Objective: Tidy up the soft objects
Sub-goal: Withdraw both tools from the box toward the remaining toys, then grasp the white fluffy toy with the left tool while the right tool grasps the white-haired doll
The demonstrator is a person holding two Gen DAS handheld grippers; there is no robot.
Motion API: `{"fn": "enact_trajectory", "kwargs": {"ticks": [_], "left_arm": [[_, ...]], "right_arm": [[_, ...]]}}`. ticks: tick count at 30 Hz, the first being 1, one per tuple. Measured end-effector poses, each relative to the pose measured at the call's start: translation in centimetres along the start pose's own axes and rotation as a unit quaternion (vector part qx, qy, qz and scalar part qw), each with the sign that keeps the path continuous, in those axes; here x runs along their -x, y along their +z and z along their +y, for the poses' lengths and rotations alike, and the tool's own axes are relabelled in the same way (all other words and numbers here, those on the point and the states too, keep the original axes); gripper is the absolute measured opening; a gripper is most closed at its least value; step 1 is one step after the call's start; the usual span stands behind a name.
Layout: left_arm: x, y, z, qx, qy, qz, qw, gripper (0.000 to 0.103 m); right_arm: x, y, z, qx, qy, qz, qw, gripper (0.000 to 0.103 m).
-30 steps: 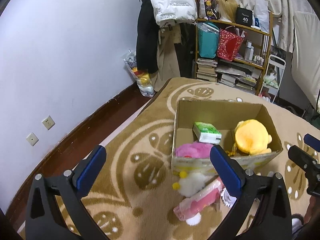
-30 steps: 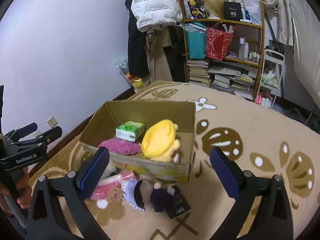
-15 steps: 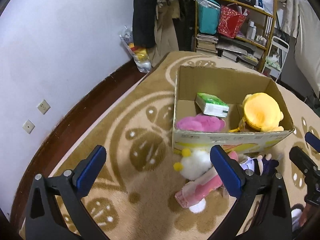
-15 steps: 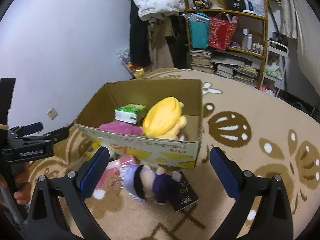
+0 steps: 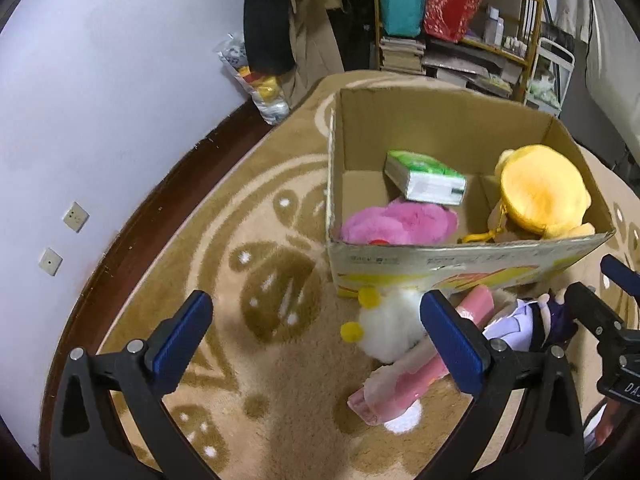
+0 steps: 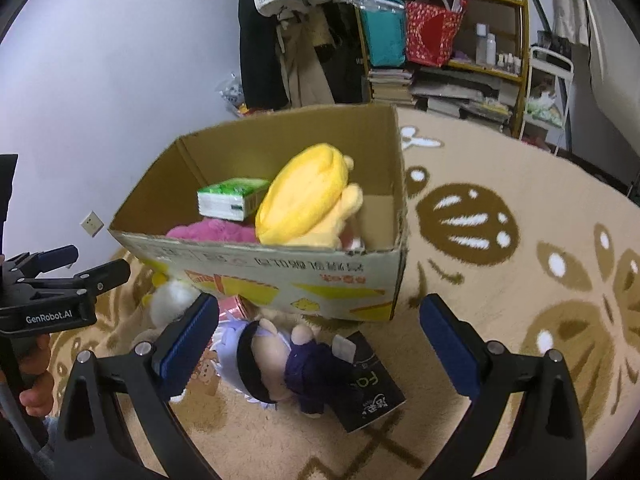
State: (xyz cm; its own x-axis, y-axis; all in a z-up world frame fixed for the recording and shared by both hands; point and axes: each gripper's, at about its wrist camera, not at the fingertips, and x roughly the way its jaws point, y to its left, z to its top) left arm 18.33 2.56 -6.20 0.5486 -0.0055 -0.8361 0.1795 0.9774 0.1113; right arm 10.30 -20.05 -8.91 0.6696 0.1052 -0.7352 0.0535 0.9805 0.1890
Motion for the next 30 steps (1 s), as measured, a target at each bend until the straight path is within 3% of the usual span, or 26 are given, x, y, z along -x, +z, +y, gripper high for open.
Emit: {"fn": "enact_trajectory", "kwargs": {"ticks": [8,22,25,30], "left_arm": [[-2.6,-0.1,-0.5,-0.004,-0.014,0.036,0.9992,0.102],[-5.8,-0.6,-1.7,-0.007,-0.023,0.063,0.9977,0.102],[-6.2,-0.8,-1.6,0.003,-0.015,0.062,0.9979,0.102],[-6.6,-0.8,-0.9,0.033,-0.033,0.069,0.9965,0.101]], "right_arm": [[-1.8,-0.4,-0.3,-0.011,0.011,0.014,1.000,0.103],[-2.9,-0.7,0.2,-0.009,0.014,0.026,1.000,0.103],[-3.4,-0.9,0.3,-0.007,0.017,0.033,0.999,0.103],[-3.7,-1.1,0.6,-0.002,0.022,0.039,0.999,0.103]]}}
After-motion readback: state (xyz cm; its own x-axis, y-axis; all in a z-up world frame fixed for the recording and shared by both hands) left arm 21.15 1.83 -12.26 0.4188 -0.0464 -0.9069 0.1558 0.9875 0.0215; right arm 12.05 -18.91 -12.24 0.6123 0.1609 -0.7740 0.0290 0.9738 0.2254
